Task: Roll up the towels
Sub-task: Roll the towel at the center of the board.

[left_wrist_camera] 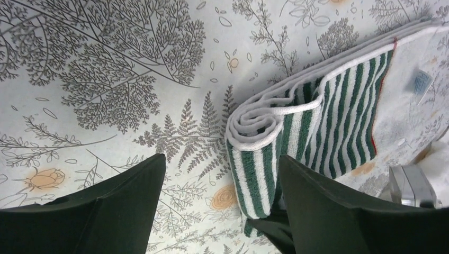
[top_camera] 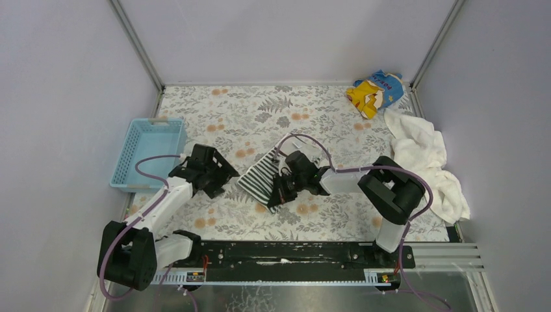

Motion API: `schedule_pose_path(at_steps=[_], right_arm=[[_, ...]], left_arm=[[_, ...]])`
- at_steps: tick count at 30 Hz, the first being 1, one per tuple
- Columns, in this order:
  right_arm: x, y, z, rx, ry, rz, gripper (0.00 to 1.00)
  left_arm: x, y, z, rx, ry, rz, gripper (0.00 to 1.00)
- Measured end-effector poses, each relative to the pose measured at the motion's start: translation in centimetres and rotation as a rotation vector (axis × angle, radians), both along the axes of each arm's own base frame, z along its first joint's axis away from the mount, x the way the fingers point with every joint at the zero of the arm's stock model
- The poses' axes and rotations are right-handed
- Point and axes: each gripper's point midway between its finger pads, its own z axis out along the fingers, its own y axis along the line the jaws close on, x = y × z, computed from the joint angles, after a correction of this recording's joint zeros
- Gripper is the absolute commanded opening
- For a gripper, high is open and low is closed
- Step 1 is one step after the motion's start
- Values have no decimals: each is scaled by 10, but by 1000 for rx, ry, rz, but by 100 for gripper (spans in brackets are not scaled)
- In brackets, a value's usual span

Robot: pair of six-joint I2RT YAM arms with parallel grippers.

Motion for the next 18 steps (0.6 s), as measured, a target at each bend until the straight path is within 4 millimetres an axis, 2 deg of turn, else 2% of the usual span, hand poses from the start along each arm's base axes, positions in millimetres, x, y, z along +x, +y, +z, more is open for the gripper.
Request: schedule_pose_path(at_steps=[9, 18], right_arm=[[1, 2, 0, 148, 211, -60, 0], [-4, 6, 1, 197, 284, -69, 0]], left_arm=[[-10, -21, 3, -65, 20, -78, 78], [-16, -34, -24, -53, 112, -107, 72]])
